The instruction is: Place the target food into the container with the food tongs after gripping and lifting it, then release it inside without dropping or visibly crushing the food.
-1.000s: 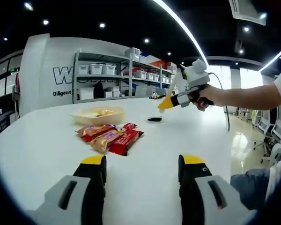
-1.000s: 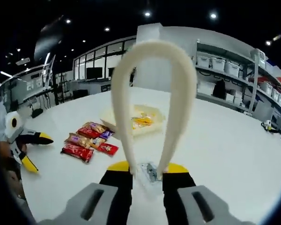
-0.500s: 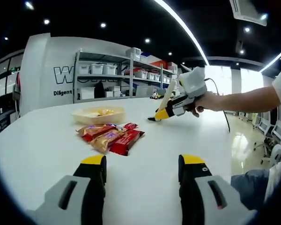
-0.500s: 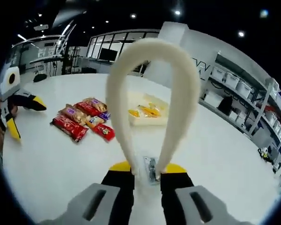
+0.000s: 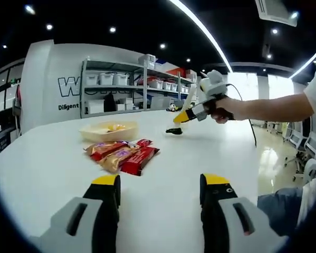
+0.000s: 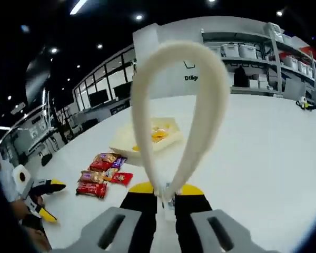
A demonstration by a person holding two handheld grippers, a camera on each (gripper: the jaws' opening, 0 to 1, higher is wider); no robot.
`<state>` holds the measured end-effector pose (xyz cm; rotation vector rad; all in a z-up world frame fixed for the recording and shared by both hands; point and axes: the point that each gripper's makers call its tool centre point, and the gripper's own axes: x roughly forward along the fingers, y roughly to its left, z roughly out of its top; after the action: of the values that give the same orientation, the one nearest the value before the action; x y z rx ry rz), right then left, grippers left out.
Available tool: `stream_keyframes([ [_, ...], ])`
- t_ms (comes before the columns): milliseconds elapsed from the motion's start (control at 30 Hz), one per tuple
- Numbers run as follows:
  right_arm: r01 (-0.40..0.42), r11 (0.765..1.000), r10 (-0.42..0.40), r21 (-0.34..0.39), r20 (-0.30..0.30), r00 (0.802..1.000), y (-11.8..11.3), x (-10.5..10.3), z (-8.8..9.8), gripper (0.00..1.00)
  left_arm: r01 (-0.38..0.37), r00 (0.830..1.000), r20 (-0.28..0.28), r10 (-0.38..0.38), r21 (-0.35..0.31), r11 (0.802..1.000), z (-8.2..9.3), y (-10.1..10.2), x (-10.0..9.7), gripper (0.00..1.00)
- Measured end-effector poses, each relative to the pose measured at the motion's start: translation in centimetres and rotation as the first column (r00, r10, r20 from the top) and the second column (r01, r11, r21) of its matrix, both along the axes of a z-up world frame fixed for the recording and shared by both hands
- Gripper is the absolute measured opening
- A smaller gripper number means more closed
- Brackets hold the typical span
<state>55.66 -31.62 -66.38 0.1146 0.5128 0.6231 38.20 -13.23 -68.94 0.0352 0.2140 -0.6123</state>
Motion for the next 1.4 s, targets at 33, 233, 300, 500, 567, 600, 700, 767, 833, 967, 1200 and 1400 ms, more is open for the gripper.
stream_keyframes([
  [33, 0.006, 1.0, -0.006, -0.003, 0.005, 1.0, -0.5, -0.1, 0.2, 0.05, 0.0, 1.0, -0.001, 0.0, -0.007, 1.0, 0.2, 0.1, 0.1, 0.6],
  [233, 0.054, 0.998, -0.054, 0.023, -0.027, 0.998, -2.0, -0.5, 0.2, 0.07, -0.038, 0.997, 0.072, 0.037, 0.004, 0.999, 2.1, 1.0, 0.5, 0.59],
  [300, 0.063, 0.997, -0.062, 0.032, -0.026, 0.998, -2.2, -0.6, 0.4, 0.07, -0.036, 0.998, 0.062, 0.033, 0.051, 0.998, 1.6, 1.2, 0.4, 0.59],
  [500, 0.091, 0.995, -0.09, 0.029, -0.043, 0.995, -3.0, -0.4, 0.1, 0.07, -0.028, 0.998, 0.056, 0.025, 0.051, 0.998, 1.4, 0.9, -0.1, 0.59],
  [567, 0.093, 0.996, -0.093, 0.001, -0.027, 0.995, -3.4, -0.3, -0.1, 0.08, -0.025, 0.998, 0.051, 0.023, 0.045, 0.999, 1.3, 0.7, 0.0, 0.59],
  [600, 0.094, 0.996, -0.094, -0.013, -0.02, 0.995, -3.5, -0.3, -0.2, 0.08, -0.024, 0.999, 0.049, 0.021, 0.049, 0.999, 1.3, 0.6, 0.1, 0.59],
  [700, 0.093, 0.995, -0.094, -0.021, -0.02, 0.995, -3.7, -0.2, -0.5, 0.1, -0.017, 0.999, 0.05, 0.014, 0.046, 0.999, 1.4, 0.2, 0.4, 0.59],
  [767, 0.073, 0.995, -0.072, -0.07, 0.014, 0.997, -3.8, -0.3, -0.7, 0.12, -0.014, 0.999, 0.051, 0.012, 0.04, 0.999, 1.4, 0.0, 0.4, 0.59],
  [833, 0.061, 0.992, -0.051, -0.111, 0.089, 0.995, -3.9, -0.1, -0.2, 0.14, -0.013, 0.999, 0.044, 0.011, 0.039, 0.999, 1.2, -0.2, 0.4, 0.59],
  [967, 0.074, 0.991, -0.065, -0.107, 0.087, 0.994, -4.5, 0.3, 0.1, 0.14, -0.005, 0.998, 0.055, 0.003, 0.034, 0.999, 2.0, -0.4, 0.2, 0.59],
  [1200, 0.109, 0.985, -0.101, -0.134, 0.067, 0.993, -6.8, 2.4, -1.5, 0.14, 0.009, 0.997, 0.081, -0.01, 0.008, 1.0, 4.1, -1.5, 0.2, 0.59],
  [1400, 0.063, 0.989, -0.057, -0.132, 0.051, 0.997, -6.0, 1.9, -2.5, 0.14, 0.031, 0.995, 0.09, -0.033, 0.024, 0.999, 4.4, -2.7, 0.2, 0.59],
])
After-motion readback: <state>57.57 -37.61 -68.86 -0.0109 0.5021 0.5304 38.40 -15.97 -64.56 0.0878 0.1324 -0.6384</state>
